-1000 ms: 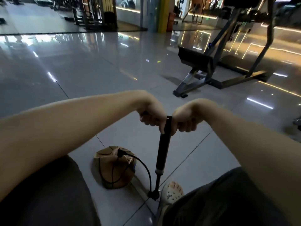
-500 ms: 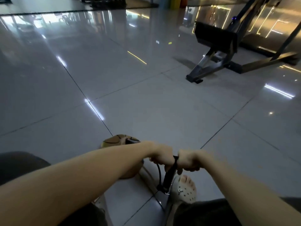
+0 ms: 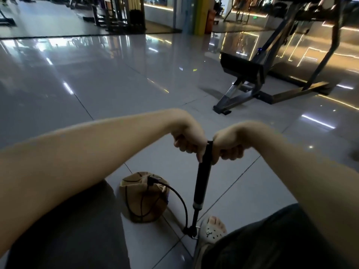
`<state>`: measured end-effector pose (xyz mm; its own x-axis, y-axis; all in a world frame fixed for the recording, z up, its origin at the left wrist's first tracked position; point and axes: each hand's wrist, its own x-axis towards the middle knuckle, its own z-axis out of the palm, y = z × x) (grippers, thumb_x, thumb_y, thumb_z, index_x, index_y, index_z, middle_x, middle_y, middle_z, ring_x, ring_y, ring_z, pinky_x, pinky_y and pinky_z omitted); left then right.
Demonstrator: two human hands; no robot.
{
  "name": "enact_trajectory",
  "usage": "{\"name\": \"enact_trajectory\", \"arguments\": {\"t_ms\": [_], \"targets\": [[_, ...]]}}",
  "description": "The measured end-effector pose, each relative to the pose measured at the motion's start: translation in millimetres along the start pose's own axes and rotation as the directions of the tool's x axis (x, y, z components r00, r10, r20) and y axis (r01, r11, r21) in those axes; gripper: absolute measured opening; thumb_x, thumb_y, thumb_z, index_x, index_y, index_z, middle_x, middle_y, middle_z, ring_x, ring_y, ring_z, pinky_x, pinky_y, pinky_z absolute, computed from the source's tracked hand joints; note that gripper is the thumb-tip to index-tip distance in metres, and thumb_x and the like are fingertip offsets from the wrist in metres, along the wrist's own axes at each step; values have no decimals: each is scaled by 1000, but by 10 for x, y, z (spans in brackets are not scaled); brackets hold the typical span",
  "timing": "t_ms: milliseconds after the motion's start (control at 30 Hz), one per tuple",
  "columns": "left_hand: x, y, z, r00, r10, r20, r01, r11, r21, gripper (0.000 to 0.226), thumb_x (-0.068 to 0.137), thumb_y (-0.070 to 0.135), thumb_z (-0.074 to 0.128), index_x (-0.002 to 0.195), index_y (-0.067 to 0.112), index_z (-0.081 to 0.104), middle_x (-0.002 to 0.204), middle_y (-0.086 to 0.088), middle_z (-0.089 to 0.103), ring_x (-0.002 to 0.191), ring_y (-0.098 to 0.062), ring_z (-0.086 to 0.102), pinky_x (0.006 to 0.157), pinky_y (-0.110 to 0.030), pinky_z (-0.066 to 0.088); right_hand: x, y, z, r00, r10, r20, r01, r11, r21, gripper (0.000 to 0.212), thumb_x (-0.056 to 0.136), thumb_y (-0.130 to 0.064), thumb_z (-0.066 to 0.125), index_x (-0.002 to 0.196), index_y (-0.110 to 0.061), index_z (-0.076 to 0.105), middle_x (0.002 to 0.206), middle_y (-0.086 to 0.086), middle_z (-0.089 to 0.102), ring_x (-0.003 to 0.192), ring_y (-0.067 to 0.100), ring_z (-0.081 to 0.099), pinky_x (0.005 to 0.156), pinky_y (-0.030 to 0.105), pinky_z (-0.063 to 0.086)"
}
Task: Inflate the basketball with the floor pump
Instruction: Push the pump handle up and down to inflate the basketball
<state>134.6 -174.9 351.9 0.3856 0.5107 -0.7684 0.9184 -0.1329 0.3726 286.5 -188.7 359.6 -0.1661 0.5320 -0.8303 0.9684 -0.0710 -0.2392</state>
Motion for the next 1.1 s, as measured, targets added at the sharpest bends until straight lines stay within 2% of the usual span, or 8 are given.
{"name": "enact_trajectory", "arguments": {"t_ms": [167,300,433,533,700,867,967,1100], "targets": [[873,-303,755,987,-68,143,71,997,-20,29,92,13,67,69,15,49,56,0,33,46,-16,27,47,-27,23,898,270,717,994,58,96,-51,996,-77,10,86,-8,67,81,-10,58,56,1,32,48,17,24,50,29,20],[1283,-407,1203,993,-81,88,80,997,16,30,89,15,70,67,12,50,60,-5,42,51,-22,37,50,-28,37,1374,484,1093,991,64,115,-50,992,-119,15,86,-9,67,74,-10,58,57,4,35,48,19,28,50,30,25],[1341,-422,1363,997,-50,65,50,999,7,26,89,17,71,71,11,53,62,-7,46,52,-23,40,52,-29,36,1486,539,1261,994,68,89,-56,989,-139,17,87,-12,69,75,-8,58,56,6,42,47,20,34,50,31,32],[1240,-406,1344,996,-74,46,72,997,32,27,89,20,71,72,11,53,65,-8,47,56,-24,41,54,-31,37,1355,425,1230,994,91,64,-76,975,-209,16,90,-17,69,84,-6,60,61,7,47,51,21,41,56,33,39],[756,-261,701,999,-47,14,47,999,-9,34,87,25,77,67,18,50,60,-1,43,49,-18,35,49,-27,28,790,216,564,999,46,29,-41,988,-148,21,84,-22,74,87,-9,59,60,5,40,46,18,32,48,28,27],[142,-103,-201,999,46,3,-45,995,-83,35,92,21,71,67,20,47,58,3,32,49,-15,23,49,-28,17,144,-27,-198,999,-49,3,49,998,35,27,85,-10,68,69,-18,47,59,1,30,51,16,20,52,29,15],[435,-197,-23,999,4,43,-1,998,-59,34,91,19,70,66,20,47,57,3,33,48,-15,25,49,-29,18,421,58,-33,999,7,39,-6,1000,-9,28,85,-8,68,67,-17,47,58,0,29,50,16,19,52,29,15],[1162,-501,681,997,-32,77,33,999,-8,28,86,17,75,67,14,55,57,-2,43,48,-19,35,49,-29,29,1123,213,645,999,33,27,-29,993,-118,8,83,-9,70,80,-7,62,60,6,41,50,19,33,51,29,29]]}}
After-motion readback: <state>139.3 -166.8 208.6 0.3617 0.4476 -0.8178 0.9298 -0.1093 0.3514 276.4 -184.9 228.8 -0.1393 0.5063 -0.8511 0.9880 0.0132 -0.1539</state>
